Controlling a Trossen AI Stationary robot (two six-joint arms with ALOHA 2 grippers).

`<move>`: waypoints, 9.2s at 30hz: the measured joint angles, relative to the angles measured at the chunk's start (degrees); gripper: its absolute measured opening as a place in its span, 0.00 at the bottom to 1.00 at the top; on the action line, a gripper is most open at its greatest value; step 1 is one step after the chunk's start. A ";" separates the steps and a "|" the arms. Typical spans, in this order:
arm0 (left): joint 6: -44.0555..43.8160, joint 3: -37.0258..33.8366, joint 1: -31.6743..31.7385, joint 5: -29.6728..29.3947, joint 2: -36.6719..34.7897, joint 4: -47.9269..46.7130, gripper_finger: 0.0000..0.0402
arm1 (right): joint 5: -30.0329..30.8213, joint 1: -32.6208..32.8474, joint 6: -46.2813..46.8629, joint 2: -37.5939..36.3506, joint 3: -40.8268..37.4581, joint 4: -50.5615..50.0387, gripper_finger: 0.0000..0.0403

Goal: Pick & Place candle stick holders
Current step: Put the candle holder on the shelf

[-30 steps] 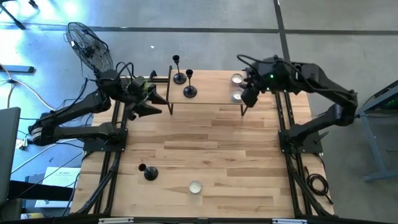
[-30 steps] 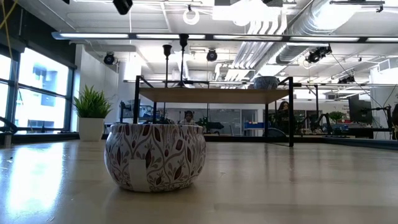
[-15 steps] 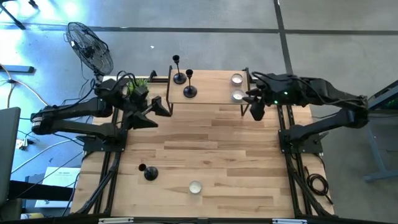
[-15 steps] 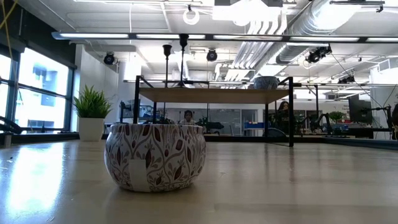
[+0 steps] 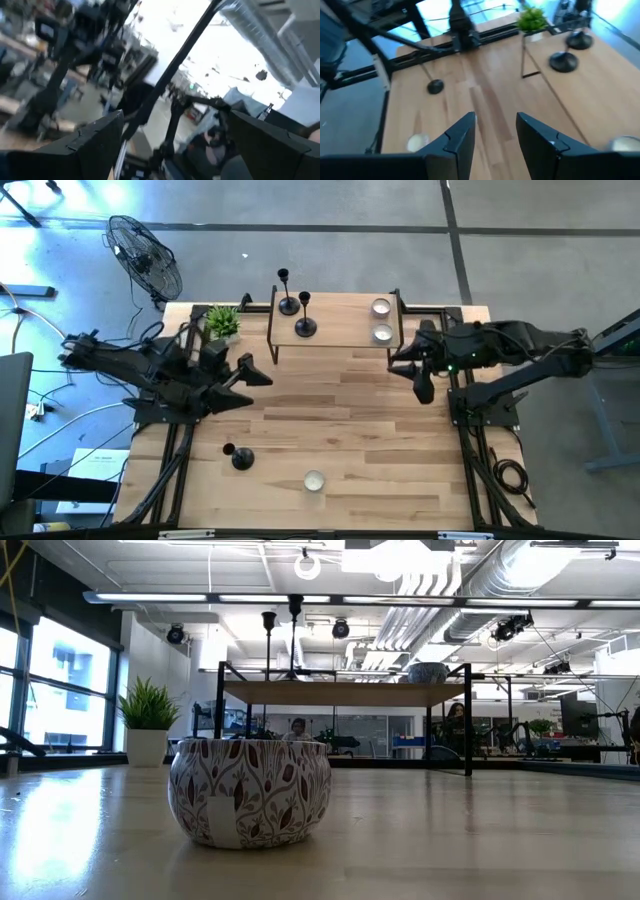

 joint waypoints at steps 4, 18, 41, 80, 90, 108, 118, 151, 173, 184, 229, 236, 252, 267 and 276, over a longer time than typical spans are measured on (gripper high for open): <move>5.12 0.02 -6.57 -9.93 0.35 1.87 0.88 | 1.94 2.83 -0.36 -0.02 0.00 1.22 0.34; 2.67 0.02 -23.06 -29.67 -3.99 -18.26 0.88 | 11.46 6.39 4.19 1.72 0.07 2.57 0.34; -36.55 0.02 -34.98 -24.72 -10.16 -65.74 0.88 | -1.31 7.80 7.19 18.51 0.07 23.14 0.34; -47.00 0.04 -34.94 -20.56 5.90 -66.21 0.88 | 2.21 9.64 8.74 18.25 0.08 24.61 0.34; -46.83 0.04 -34.94 -20.53 9.01 -66.61 0.88 | 4.04 10.99 8.98 18.25 0.09 24.61 0.34; -47.05 0.04 -34.94 -22.50 9.07 -66.74 0.88 | 4.17 10.99 11.08 18.25 0.07 24.61 0.34; -47.09 0.04 -34.94 -22.50 9.94 -66.31 0.88 | 5.79 12.43 10.20 18.25 0.09 24.61 0.34; -46.48 0.04 -34.93 -22.40 11.96 -66.39 0.35 | 7.87 12.87 10.03 18.25 0.07 24.61 0.34; -43.87 0.64 -34.92 -25.44 11.96 -65.64 0.31 | 8.68 12.87 9.99 18.27 0.07 24.61 0.34; -32.65 16.22 -27.54 -32.11 11.96 -75.57 0.31 | 7.05 12.87 7.05 18.27 0.07 24.61 0.34; 9.53 37.24 28.12 -22.92 19.28 -71.81 0.31 | 8.97 28.39 -18.31 -0.52 0.11 25.37 0.34; 9.90 41.13 28.13 -22.20 20.92 -76.56 0.31 | 10.07 28.06 -22.67 -1.66 0.11 25.21 0.34; 19.69 75.98 40.89 -7.69 39.65 -103.87 0.31 | 13.86 28.06 -22.47 -2.12 0.09 21.77 0.34; 24.91 75.97 41.98 -0.23 48.38 -102.55 0.31 | 13.86 28.10 -19.60 -2.10 0.10 20.07 0.34; 26.33 75.97 41.95 3.69 49.18 -99.52 0.31 | 13.85 28.10 -19.36 -2.10 0.10 19.74 0.34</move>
